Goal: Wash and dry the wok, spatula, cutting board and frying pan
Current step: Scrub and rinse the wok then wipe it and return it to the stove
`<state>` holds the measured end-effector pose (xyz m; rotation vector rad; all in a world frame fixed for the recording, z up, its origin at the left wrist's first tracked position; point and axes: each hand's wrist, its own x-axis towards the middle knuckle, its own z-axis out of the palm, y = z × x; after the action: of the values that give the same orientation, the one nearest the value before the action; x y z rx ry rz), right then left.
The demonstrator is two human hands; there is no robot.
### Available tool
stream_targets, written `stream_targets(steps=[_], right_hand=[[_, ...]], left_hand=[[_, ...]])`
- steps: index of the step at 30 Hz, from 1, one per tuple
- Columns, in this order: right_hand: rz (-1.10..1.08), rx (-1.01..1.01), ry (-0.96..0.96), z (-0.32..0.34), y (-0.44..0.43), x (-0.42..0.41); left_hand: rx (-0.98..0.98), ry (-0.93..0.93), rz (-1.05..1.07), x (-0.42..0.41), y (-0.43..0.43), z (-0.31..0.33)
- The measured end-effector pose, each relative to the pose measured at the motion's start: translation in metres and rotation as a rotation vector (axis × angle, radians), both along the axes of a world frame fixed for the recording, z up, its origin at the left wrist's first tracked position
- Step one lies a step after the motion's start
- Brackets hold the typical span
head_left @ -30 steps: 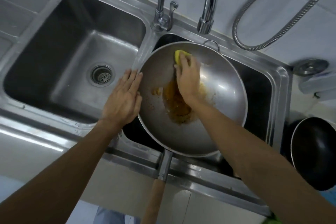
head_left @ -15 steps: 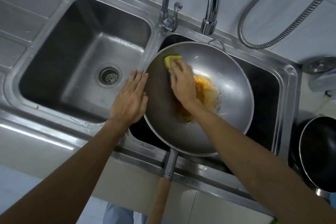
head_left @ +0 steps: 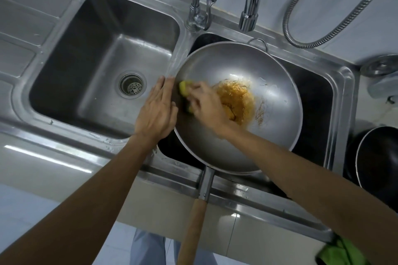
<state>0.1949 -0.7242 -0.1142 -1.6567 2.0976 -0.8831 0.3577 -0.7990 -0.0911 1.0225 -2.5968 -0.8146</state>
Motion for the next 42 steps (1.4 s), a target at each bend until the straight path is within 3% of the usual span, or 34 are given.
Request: stream_targets(steps=[3, 5, 7, 8, 11, 14, 16, 19, 23, 25, 29, 31, 34, 36, 39, 41, 42], right_hand=[[0.238, 0.037, 0.111, 0.0, 0.02, -0.006], [0.064, 0.116, 0.219, 0.002, 0.013, -0.027], [-0.145, 0.145, 0.164, 0.006, 0.003, -0.026], [-0.149, 0.128, 0.11, 0.007, 0.001, -0.014], [0.089, 0.068, -0.006, 0.006, 0.025, 0.029], [0.215, 0.123, 0.138, 0.0, 0.056, 0.003], [0.05, 0.253, 0.217, -0.002, 0.055, -0.023], [-0.145, 0.315, 0.18, -0.001, 0.038, -0.011], [0.123, 0.266, 0.139, 0.001, 0.074, 0.028], [0.179, 0.314, 0.22, 0.004, 0.106, 0.008], [-0.143, 0.462, 0.515, -0.004, 0.112, -0.049], [-0.33, 0.473, 0.525, -0.008, 0.081, -0.049], [-0.317, 0.374, 0.352, -0.014, 0.045, -0.021], [-0.133, 0.237, 0.271, -0.017, 0.044, -0.002], [0.167, 0.109, 0.311, -0.017, 0.057, -0.001], [0.149, 0.075, 0.417, -0.023, 0.049, -0.028], [0.019, 0.072, 0.424, -0.024, 0.037, -0.043]], left_hand=[[-0.005, 0.001, -0.004, 0.0, 0.001, 0.001], [-0.011, 0.004, -0.007, -0.001, 0.001, 0.001], [-0.015, -0.003, -0.021, -0.001, 0.001, 0.002], [-0.023, -0.006, -0.032, -0.001, 0.0, 0.002], [-0.04, -0.021, -0.064, 0.001, -0.001, 0.002], [-0.062, -0.044, -0.084, 0.0, -0.002, 0.001], [-0.063, -0.062, -0.087, 0.0, -0.003, 0.0], [-0.068, -0.072, -0.086, 0.0, -0.003, 0.001], [-0.085, -0.066, -0.096, 0.001, -0.003, 0.002], [-0.083, -0.063, -0.094, 0.001, -0.003, 0.002], [-0.08, -0.072, -0.086, 0.0, -0.003, 0.001], [-0.086, -0.074, -0.088, 0.0, -0.003, -0.001], [-0.083, -0.071, -0.078, 0.0, -0.003, -0.001], [-0.078, -0.068, -0.082, -0.001, -0.003, -0.001], [-0.076, -0.06, -0.084, 0.0, -0.004, -0.002], [-0.067, -0.061, -0.074, 0.0, -0.004, -0.001], [-0.066, -0.058, -0.072, -0.001, -0.003, -0.001]])
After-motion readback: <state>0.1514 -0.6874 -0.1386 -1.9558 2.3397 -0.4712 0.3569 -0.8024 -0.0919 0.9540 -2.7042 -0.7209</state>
